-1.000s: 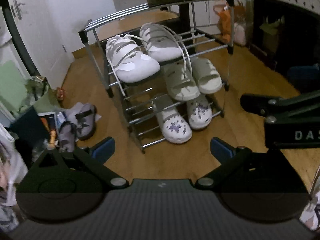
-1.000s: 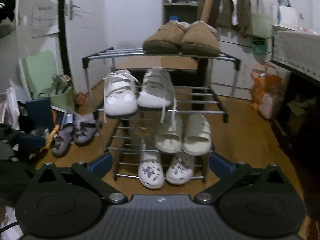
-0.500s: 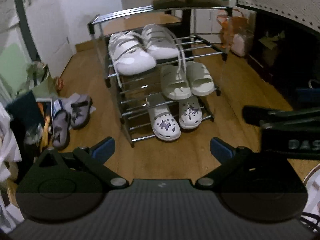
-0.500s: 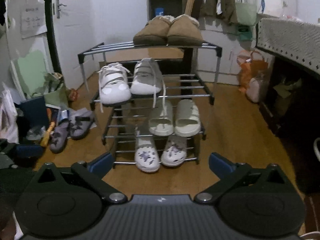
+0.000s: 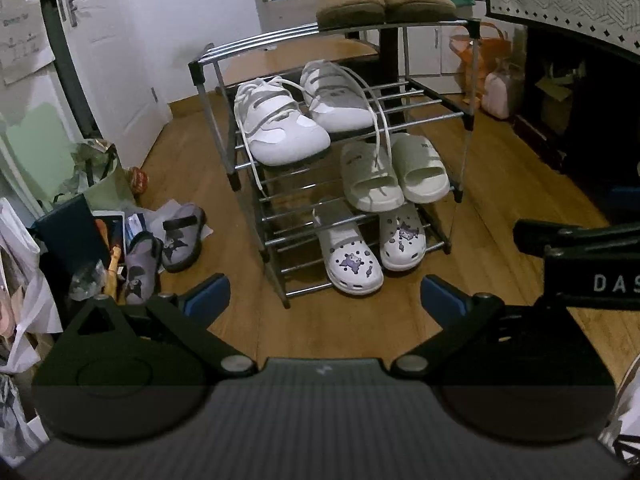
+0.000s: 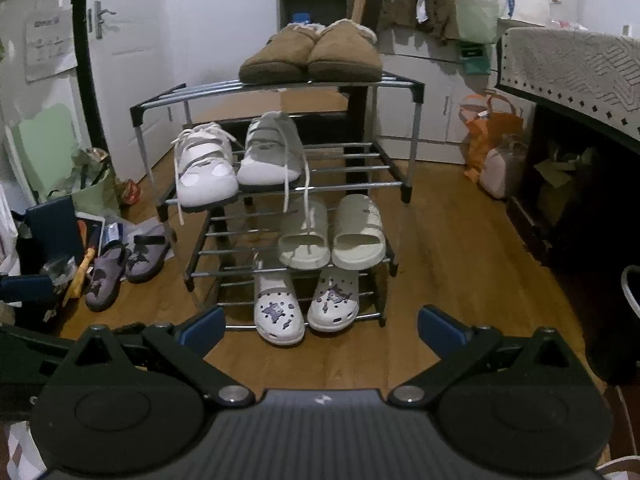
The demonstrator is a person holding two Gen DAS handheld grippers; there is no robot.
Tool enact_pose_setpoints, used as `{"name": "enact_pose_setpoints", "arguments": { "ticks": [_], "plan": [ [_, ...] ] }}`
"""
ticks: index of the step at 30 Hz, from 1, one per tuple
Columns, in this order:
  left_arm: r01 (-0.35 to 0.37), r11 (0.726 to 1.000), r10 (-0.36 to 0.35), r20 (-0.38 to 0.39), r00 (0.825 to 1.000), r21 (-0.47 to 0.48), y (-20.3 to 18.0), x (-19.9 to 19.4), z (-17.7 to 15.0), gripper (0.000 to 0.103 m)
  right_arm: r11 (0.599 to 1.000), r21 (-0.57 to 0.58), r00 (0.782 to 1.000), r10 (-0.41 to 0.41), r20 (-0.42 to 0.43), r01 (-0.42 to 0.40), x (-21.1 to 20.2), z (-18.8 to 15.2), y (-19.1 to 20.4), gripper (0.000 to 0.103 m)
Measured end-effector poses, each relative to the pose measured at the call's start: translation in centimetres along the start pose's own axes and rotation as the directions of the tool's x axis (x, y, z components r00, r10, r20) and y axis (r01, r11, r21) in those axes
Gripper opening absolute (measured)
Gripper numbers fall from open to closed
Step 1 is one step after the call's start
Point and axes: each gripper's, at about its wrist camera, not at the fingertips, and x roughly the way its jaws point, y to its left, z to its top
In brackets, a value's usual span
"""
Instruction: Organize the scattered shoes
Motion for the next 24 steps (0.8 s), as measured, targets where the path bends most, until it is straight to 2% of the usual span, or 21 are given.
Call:
{"name": "enact_pose_setpoints", "arguments": {
  "ticks": [4,9,17,24],
  "plan": [
    [0.002,1.0,-0.002,0.018,1.0,0.004,0.0,0.8,0.4,0.103,1.0,0.015,1.0,-0.017,0.016,0.017,0.0,-0.1,-0.3,0.103],
    [-0.007,0.999,0.007,0.005,1.0,-0.047,0.6,3.1,0.5,0.103,0.999,0.025,0.999,-0.037,0.018,0.037,0.5,-0.3,-0.8,0.103],
    [0.073,0.991,-0.073,0.004,0.997,-0.109,1.7,3.7,0.1,0.103,0.999,0.044,1.0,-0.026,0.002,0.026,1.5,-0.7,-1.2,0.103],
    [0.043,0.993,-0.047,-0.035,0.998,-0.108,1.5,4.3,-0.3,0.103,1.0,0.009,1.0,-0.021,-0.013,0.021,1.2,-0.6,-0.7,0.103]
  ]
}}
